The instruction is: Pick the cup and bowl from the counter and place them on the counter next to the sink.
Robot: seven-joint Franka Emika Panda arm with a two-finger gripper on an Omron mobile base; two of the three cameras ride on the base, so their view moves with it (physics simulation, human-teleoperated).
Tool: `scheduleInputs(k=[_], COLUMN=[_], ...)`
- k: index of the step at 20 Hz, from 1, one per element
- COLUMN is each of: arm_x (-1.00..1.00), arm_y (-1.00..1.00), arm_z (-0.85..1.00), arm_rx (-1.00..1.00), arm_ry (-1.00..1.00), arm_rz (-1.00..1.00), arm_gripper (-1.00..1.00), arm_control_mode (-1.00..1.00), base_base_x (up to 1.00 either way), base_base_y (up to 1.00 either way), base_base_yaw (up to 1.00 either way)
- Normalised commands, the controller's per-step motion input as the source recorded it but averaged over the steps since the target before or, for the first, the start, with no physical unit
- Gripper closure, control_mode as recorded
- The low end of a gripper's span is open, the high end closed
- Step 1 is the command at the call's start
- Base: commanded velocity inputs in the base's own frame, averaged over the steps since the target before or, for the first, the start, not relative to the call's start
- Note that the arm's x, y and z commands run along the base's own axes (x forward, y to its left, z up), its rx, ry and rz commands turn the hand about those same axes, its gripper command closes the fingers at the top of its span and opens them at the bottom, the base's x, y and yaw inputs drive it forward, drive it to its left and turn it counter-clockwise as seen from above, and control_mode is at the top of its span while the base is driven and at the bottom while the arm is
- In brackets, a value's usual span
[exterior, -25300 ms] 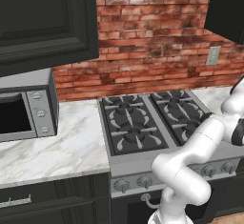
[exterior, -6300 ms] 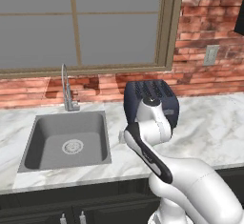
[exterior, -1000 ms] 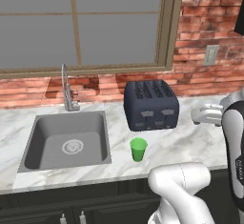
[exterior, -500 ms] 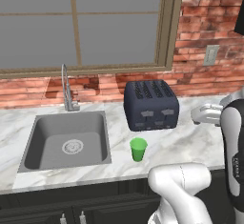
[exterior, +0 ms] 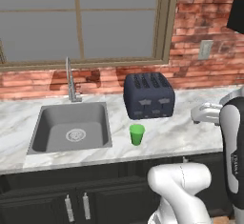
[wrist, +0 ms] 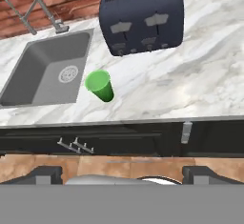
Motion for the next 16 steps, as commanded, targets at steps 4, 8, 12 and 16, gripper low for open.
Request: scheduleInputs(k=[4, 8, 12, 16], arm_x=[0.0, 0.0, 0.0, 0.0], arm_y=[0.0, 0.0, 0.0, 0.0], arm_z=[0.0, 0.0, 0.0, 0.0], arm_rx=[0.0, 0.0, 0.0, 0.0], arm_ry=[0.0, 0.0, 0.0, 0.0], arm_rz=[0.0, 0.0, 0.0, 0.0], arm_gripper=[-1.0, -1.0, -1.0, -1.0], arm_control_mode=[1.0, 1.0, 1.0, 1.0], base_base_x=[-0.99, -0.76, -0.05, 0.0], base_base_y=[0.57, 0.91, 1.0, 0.68], base_base_yaw=[0.04, 0.24, 0.55, 0.84])
